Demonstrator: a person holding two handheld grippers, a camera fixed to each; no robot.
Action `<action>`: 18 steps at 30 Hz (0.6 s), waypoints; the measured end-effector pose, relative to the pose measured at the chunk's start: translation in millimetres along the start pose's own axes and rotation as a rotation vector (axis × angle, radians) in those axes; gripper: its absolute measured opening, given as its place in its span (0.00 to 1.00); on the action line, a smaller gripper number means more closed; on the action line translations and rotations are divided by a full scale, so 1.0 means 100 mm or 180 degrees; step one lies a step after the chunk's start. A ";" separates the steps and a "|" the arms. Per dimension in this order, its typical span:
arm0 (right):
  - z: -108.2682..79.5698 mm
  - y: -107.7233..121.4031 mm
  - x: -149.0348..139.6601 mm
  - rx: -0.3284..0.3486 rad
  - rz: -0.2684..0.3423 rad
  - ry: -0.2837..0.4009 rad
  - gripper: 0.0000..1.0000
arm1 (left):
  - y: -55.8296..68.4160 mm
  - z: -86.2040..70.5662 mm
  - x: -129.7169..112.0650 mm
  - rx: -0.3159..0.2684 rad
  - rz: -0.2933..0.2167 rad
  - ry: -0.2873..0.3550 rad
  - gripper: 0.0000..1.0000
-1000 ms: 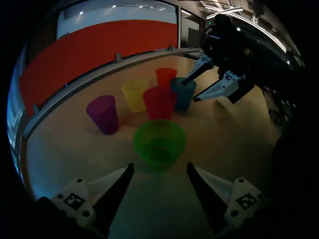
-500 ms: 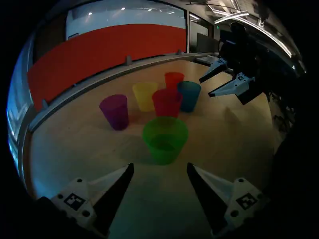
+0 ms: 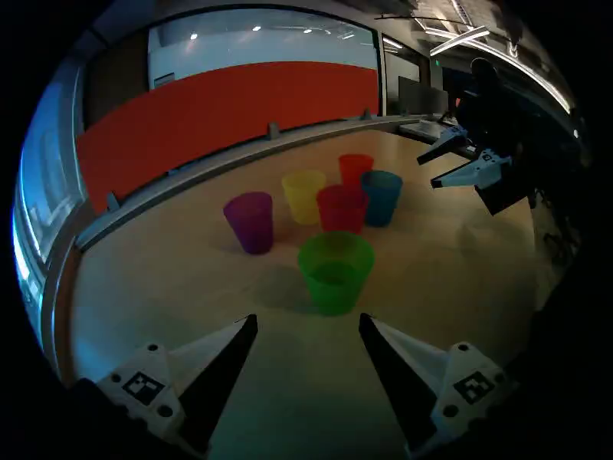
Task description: Pour water
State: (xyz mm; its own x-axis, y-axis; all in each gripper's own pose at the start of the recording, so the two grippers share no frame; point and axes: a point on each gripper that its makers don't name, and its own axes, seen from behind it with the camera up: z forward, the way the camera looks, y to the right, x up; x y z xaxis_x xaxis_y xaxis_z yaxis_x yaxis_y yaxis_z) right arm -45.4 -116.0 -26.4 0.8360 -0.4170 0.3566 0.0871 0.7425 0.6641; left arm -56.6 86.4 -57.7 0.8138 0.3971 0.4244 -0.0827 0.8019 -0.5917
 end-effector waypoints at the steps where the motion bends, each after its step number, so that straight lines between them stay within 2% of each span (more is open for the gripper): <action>1: -0.02 0.00 0.00 -0.0021 0.0039 0.0019 1.00 | -0.01 -0.01 0.01 0.0037 -0.0007 0.0034 0.99; 9: -0.20 0.13 0.06 -0.0291 0.0313 0.0173 1.00 | -0.13 -0.12 0.10 0.0257 -0.0180 0.0268 0.99; 14: -0.35 0.24 0.14 -0.0502 0.0462 0.0323 1.00 | -0.26 -0.22 0.20 0.0409 -0.0353 0.0489 0.99; 18: -0.43 0.32 0.16 -0.0679 0.0543 0.0405 1.00 | -0.30 -0.26 0.25 0.0481 -0.0508 0.0640 0.99</action>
State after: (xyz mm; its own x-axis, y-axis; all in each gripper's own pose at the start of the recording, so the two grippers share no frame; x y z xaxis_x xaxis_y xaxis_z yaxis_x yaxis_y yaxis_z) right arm -6.1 -75.9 -27.7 0.9084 -0.2178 0.3570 0.0403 0.8952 0.4438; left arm -19.1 60.5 -47.1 0.9198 0.1761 0.3506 -0.0167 0.9104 -0.4133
